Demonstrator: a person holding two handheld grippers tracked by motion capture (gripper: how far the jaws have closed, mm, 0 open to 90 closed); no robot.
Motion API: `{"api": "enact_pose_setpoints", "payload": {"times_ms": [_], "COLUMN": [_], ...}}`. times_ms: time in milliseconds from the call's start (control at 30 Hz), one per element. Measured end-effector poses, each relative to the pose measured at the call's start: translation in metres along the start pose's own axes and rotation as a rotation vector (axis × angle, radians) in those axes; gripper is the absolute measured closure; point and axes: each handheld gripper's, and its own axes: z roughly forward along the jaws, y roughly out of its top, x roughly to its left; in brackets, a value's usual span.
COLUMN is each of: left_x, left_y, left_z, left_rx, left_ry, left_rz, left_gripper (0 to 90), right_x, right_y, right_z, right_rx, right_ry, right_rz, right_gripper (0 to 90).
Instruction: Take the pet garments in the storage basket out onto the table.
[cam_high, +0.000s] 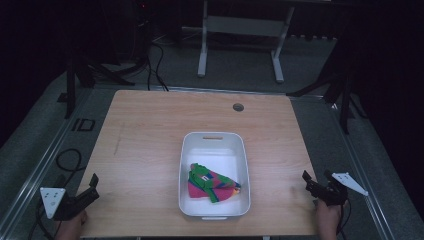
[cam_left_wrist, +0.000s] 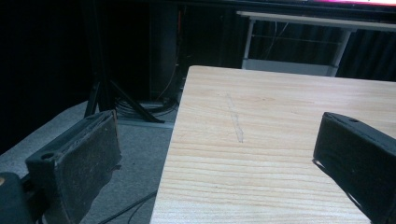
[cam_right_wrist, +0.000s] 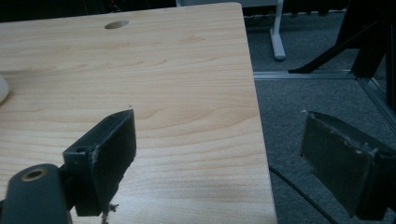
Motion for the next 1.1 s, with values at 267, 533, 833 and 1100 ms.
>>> {"api": "enact_pose_setpoints", "payload": {"times_ms": [267,533,833,1100], "left_x": [0.0,0.001,0.0,0.001], "left_y": [0.0,0.0,0.0,0.0], "left_z": [0.0,0.0,0.0,0.0], "left_rx": [0.001,0.003,0.0,0.001], "left_ry": [0.0,-0.003,-0.003,-0.003], "left_rz": [0.001,-0.002,-0.002,-0.006], "left_gripper": [1.2,1.2,1.2,1.2], "right_x": [0.005,0.0,-0.007,-0.01], "right_y": [0.001,0.002,0.004,0.01], "right_z": [0.004,0.005,0.009,0.0], "right_rx": [0.042,0.062,0.212,0.323], "right_ry": [-0.014,0.006,0.132,0.37], "right_rz": [-0.043,-0.03,-0.123,-0.251], "right_gripper": [12.4,12.4,13.0,13.3]}}
